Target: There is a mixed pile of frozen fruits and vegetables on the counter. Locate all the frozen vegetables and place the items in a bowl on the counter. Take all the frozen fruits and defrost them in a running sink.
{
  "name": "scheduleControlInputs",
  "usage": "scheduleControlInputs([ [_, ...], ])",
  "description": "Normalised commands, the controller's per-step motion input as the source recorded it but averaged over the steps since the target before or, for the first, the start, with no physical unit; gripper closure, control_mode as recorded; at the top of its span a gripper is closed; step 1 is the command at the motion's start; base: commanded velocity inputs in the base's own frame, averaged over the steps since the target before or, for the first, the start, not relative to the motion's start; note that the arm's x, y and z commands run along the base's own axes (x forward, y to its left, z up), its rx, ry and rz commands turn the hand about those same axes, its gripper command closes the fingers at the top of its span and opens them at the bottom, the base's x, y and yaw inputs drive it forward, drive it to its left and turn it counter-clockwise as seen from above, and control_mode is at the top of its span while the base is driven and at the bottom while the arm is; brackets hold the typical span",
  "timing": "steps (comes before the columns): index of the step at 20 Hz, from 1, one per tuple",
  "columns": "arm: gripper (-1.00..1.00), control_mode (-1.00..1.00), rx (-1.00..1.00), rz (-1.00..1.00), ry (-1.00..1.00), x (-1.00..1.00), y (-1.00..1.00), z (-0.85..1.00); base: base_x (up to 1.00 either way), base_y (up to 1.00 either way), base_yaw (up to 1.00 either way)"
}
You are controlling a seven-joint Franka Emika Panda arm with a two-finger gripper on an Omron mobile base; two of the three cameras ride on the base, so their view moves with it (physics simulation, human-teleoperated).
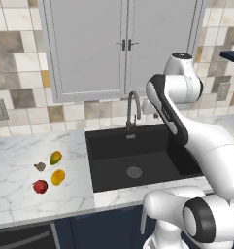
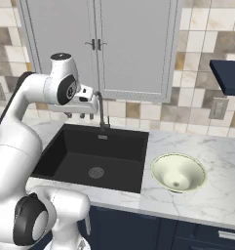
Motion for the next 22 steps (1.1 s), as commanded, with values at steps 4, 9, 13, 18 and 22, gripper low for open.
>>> scheduleControlInputs([
  [4,-1.00,-1.00,0.00,-0.01,0.00,-0.06,0.20,-0.06,0.00,0.00,0.00],
  [9,-1.00,-1.00,0.00,-0.03,0.00,-0.10,0.32,-0.11,0.00,0.00,0.00],
  [13,-1.00,-1.00,0.00,-0.04,0.01,-0.10,0.32,-0.04,0.00,0.00,0.00],
  [18,-1.00,-1.00,0.01,-0.01,0.05,0.00,0.42,-0.17,0.00,0.00,0.00],
  [22,-1.00,-1.00,0.02,0.05,0.06,0.00,0.46,-0.24,0.00,0.00,0.00],
])
